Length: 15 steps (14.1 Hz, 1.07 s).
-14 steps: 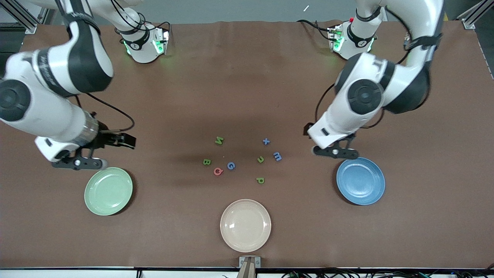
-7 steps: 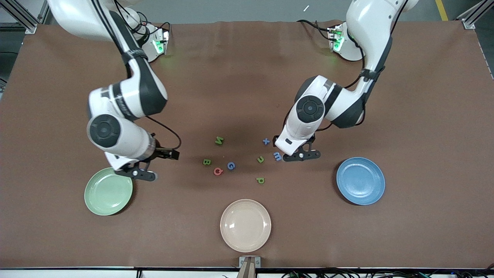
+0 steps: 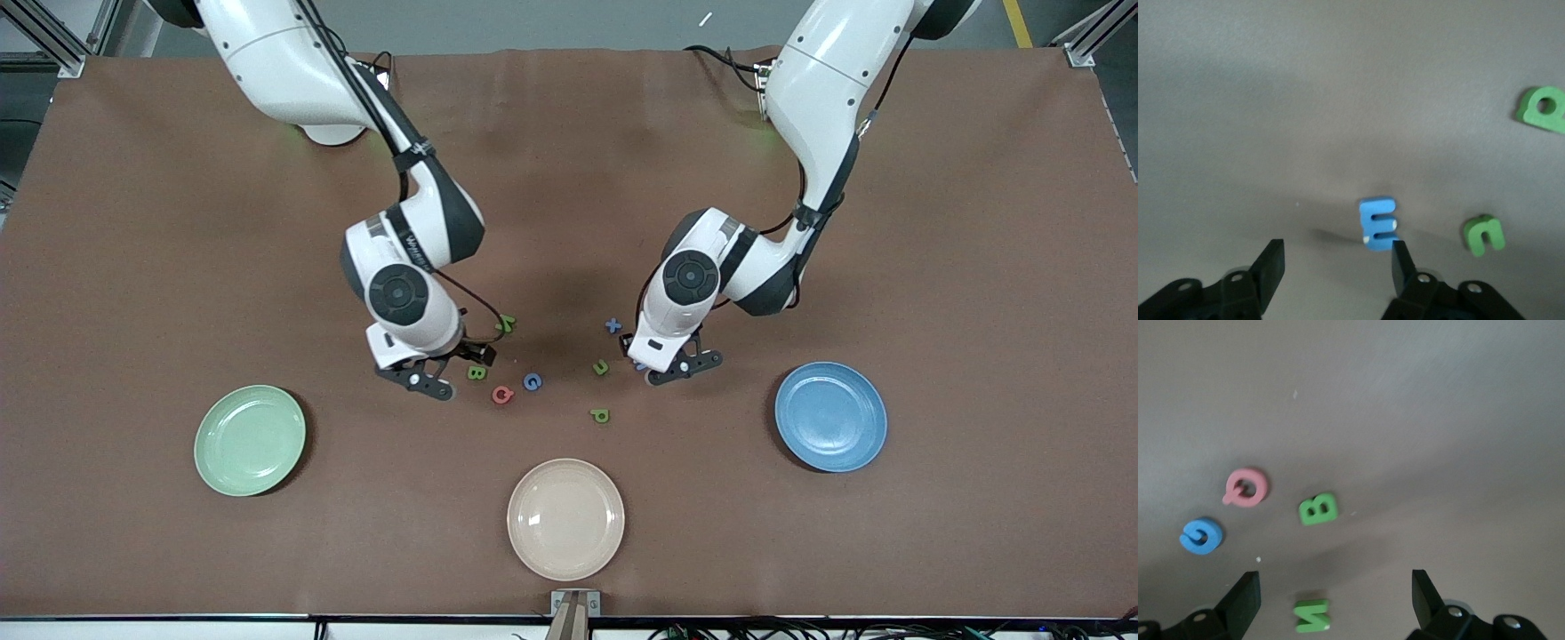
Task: Sort upper and lower case letters into plates
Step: 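Grasp the E with the left gripper while the right gripper grasps the M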
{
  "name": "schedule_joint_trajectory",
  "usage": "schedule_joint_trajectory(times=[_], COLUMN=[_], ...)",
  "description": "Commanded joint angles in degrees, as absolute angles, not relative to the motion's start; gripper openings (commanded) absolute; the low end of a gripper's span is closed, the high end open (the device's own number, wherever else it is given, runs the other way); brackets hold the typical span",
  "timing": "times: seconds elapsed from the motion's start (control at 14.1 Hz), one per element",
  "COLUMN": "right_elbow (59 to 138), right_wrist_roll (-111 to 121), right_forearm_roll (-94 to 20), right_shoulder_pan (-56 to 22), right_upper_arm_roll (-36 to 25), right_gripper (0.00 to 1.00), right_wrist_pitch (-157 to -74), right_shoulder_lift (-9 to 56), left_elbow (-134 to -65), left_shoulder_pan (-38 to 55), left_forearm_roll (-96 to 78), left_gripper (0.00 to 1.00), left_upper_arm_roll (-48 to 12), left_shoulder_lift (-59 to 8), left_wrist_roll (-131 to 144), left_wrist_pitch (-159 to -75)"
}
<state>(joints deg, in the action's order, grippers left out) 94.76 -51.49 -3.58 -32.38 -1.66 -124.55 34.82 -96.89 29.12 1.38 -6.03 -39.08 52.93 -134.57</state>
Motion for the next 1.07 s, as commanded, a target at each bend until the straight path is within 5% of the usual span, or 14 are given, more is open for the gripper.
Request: schedule_joint_trajectory(times=[0.0,0.64,0.71,0.92,1.0], right_elbow=[99.83,102.75,102.74,102.92,102.83], right_wrist_roll=[-53.7,-55.11,-55.19,-55.11,-55.11], right_forearm_roll=[-7.1,-8.96,-9.83,-10.72,-10.72], right_shoulder_pan=[-34.53,-38.05,-38.4,-39.28,-39.2], right_upper_arm_roll=[-2.2,-2.2,-2.2,-2.2,-2.2], right_gripper=[1.0,1.0,1.0,0.97,0.93], right_wrist_pitch=[-129.27,-134.03,-134.12,-135.17,-135.09], right_shoulder_lift=[33.66,36.65,37.0,37.88,37.88], left_elbow=[-92.91,-89.21,-89.21,-89.21,-89.21], left_shoulder_pan=[29.88,30.32,30.32,29.97,29.62], left_forearm_roll=[2.11,2.02,2.11,2.46,2.46], left_gripper=[0.7,0.55,0.5,0.03,0.01], left_upper_arm_roll=[-5.45,-5.45,-5.45,-5.45,-5.36], left_shoulder_lift=[-42.0,-45.7,-45.7,-45.26,-45.09], left_wrist_roll=[55.8,56.34,56.34,56.34,56.08], left_wrist_pitch=[-134.21,-134.3,-134.3,-134.21,-134.21])
